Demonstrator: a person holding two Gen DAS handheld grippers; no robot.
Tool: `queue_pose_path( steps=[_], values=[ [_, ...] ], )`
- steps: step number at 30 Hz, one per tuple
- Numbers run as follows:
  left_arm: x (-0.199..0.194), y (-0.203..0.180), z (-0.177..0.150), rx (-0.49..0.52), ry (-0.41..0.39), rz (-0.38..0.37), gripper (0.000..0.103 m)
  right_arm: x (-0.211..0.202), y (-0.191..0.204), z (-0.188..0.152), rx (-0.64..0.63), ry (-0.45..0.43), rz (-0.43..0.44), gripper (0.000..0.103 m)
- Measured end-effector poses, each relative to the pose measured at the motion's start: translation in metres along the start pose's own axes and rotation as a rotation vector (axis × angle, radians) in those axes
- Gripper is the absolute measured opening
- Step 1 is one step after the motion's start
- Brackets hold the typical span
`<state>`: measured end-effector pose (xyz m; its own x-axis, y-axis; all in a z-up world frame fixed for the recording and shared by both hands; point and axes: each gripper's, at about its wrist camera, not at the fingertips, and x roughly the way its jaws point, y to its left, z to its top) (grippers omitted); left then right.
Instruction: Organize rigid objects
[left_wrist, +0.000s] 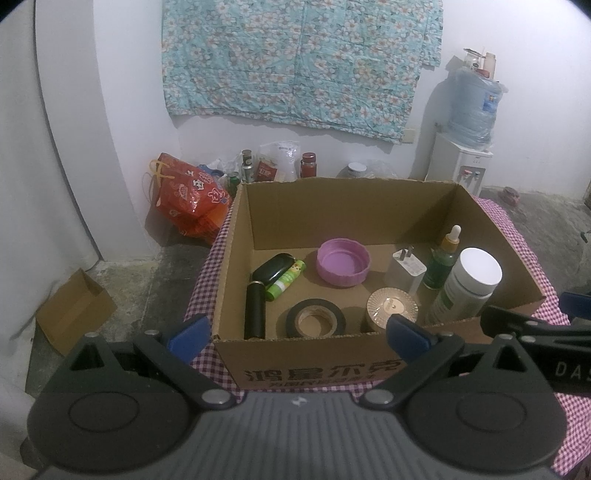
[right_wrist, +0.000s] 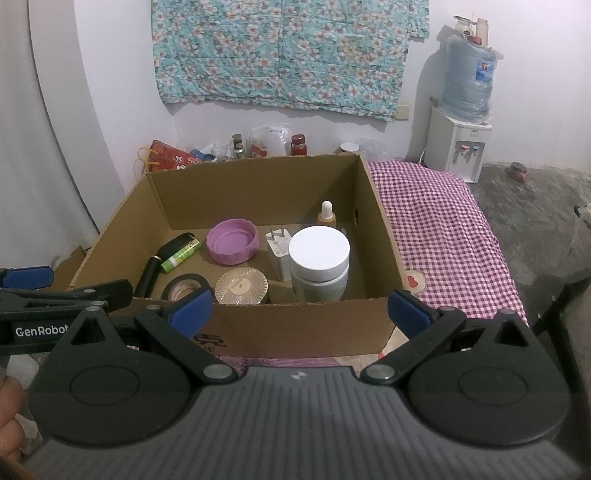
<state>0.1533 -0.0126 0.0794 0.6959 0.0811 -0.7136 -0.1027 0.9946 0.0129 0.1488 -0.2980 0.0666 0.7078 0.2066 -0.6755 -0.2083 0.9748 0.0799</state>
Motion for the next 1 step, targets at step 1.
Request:
queue_pose_path(
  steps=[1],
  values=[
    [0.0002,-0.0010,0.0001,0.000,-0.001,0.000,0.102,-0.0003,0.0002,0.0006,0.000,0.000,0.000,0.102]
  ],
)
